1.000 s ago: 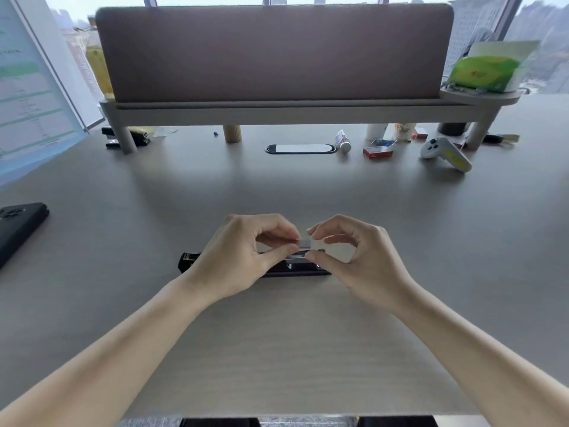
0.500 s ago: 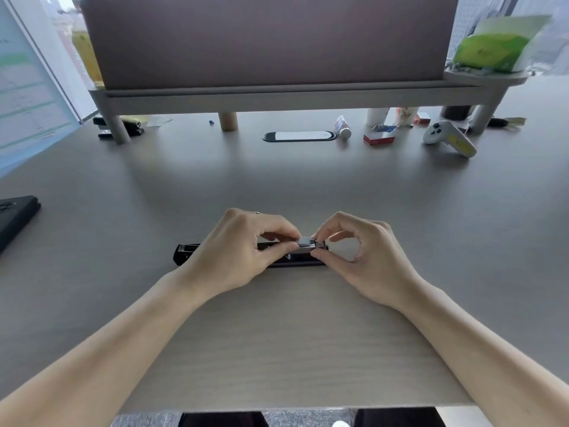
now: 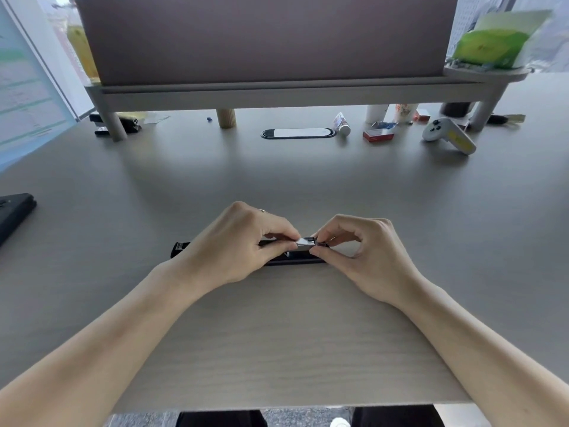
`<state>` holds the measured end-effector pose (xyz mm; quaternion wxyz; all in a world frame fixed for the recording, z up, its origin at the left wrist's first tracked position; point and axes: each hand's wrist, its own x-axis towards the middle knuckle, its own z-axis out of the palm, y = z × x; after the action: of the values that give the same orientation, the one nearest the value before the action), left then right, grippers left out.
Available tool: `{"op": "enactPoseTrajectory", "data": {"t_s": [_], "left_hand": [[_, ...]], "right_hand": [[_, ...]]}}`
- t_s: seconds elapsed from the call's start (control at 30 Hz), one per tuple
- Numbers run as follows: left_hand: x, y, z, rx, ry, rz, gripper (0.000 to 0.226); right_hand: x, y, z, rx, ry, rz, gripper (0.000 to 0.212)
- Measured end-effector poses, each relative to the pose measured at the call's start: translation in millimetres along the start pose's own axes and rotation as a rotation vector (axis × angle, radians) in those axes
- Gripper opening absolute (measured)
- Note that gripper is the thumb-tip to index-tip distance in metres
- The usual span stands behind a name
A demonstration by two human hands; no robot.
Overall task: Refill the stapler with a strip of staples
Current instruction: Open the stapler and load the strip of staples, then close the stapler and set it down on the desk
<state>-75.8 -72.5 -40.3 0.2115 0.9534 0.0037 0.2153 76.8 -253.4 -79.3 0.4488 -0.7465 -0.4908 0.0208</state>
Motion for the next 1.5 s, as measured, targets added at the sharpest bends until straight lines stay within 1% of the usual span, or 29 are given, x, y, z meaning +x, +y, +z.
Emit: {"op": "enactPoseTrajectory", "data": {"t_s": [0.2, 0.37, 0.43, 0.6, 0.77, 0.83, 0.9, 1.0, 1.07, 1.13, 1.2, 1.27, 1.33, 1.43, 1.5], "left_hand": [[-5.3, -4.2, 5.7, 0.043, -0.012, 0.051, 0.019], [-13.7, -12.0, 6.5, 0.004, -0.026, -0.028, 0.014], [-17.4, -15.4, 4.7, -0.001, -0.027, -0.057, 0.015], [-18.4, -17.0, 6.8, 0.031, -0.055, -0.069, 0.020], [-15.5, -11.8, 9.5, 0.043, -0.046, -0.069, 0.011], [-16.0, -10.4, 6.5, 0.030, -0.052, -0.088, 0.015], [-17.5, -13.1, -0.6, -0.001, -0.067, -0.129, 0.026], [-23.8, -27.0, -22.7, 0.024, -0.143, -0.218, 0.037], [-31.0, -37.1, -39.5, 0.086, -0.192, -0.282, 0.034], [-36.8, -42.7, -50.8, 0.097, -0.221, -0.309, 0.029], [-38.2, -43.4, -56.3, 0.075, -0.254, -0.301, 0.028], [-33.8, -40.3, -62.5, 0.117, -0.290, -0.266, 0.028], [-24.7, -33.8, -71.6, 0.213, -0.348, -0.205, 0.028], [-6.4, -16.7, -83.8, 0.411, -0.479, -0.140, 0.026], [6.5, -5.5, -88.2, 0.472, -0.476, -0.143, 0.030]], "right_hand": [[-0.3, 0.2, -1.1, 0.015, -0.005, 0.010, 0.013], [-0.2, 1.0, -0.2, 0.019, 0.008, 0.009, 0.014], [-0.5, 1.6, 0.0, 0.023, 0.008, 0.008, 0.014], [-0.1, 2.2, 0.1, 0.030, 0.005, 0.003, 0.014], [-1.1, 1.6, -0.2, 0.020, 0.010, 0.008, 0.015], [-0.8, 1.4, -0.4, 0.020, 0.009, 0.007, 0.015], [-0.3, 1.7, -0.4, 0.023, 0.007, 0.007, 0.014], [-0.8, 1.9, -0.5, 0.029, 0.004, 0.015, 0.014], [-1.0, 2.1, -0.8, 0.033, 0.004, 0.020, 0.014], [-0.7, 2.0, -0.9, 0.029, 0.000, 0.018, 0.014], [-0.4, 2.0, -1.0, 0.026, -0.010, 0.018, 0.014], [-0.9, 1.7, -0.9, 0.029, -0.015, 0.022, 0.013], [-1.6, 0.7, -0.9, 0.027, -0.016, 0.027, 0.013], [-2.2, 0.2, -0.5, 0.033, -0.017, 0.033, 0.012], [-1.9, 0.0, -0.7, 0.030, -0.018, 0.035, 0.013]]}}
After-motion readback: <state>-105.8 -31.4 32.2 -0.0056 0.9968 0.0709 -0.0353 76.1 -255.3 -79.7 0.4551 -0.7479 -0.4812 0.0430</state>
